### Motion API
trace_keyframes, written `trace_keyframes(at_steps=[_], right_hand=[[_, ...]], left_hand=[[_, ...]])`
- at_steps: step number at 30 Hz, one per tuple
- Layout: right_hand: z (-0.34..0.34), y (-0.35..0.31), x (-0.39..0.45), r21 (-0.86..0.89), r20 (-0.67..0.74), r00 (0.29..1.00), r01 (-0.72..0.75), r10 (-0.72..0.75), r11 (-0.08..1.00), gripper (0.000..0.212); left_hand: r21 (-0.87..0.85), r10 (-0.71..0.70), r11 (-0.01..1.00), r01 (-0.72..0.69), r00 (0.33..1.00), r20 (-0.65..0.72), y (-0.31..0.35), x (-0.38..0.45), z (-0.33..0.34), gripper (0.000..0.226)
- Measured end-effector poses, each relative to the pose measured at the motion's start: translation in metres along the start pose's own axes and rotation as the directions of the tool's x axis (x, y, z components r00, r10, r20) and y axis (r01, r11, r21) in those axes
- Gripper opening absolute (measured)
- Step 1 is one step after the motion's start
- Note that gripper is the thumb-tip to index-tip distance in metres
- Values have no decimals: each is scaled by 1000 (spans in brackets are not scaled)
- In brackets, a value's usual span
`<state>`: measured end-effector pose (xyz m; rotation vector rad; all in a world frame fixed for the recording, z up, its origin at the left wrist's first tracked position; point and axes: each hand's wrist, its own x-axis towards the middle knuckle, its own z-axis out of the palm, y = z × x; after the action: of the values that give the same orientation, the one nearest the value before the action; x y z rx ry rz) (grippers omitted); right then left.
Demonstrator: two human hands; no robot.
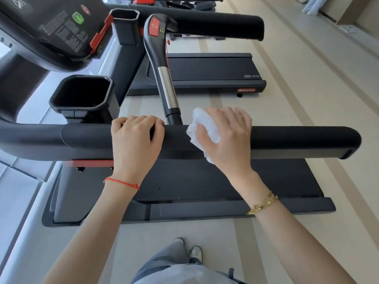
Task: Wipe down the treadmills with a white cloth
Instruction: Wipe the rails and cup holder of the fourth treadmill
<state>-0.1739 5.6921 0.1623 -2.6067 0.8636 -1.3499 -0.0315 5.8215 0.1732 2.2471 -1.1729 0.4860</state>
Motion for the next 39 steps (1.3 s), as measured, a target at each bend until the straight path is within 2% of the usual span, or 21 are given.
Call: trace_keyframes(at_steps=[8, 13, 18, 30, 39], right_hand=[[-18, 43, -1, -52, -22, 990, -140, 139, 989, 28], [-30, 62, 0, -66, -57, 980, -193, 189, 979, 25], [-37, 75, 1, -66, -75, 973, -221, 216, 973, 25], [-61, 144, -4, -145, -60, 979, -204, 197, 968, 30], [-106, 224, -4, -117, 25, 982, -183, 187, 976, 30]], left_hand=[[-299, 136, 950, -92, 982, 131, 27, 13, 1, 26], [-351, 264, 919, -180, 942, 207, 45, 20, 14, 26], [-383, 316, 898, -214, 921, 226, 69, 25, 23, 25], [-356, 249, 923, -146, 932, 263, 145, 24, 61, 24], [-275, 126, 959, -73, 975, 181, 212, 17, 93, 32]])
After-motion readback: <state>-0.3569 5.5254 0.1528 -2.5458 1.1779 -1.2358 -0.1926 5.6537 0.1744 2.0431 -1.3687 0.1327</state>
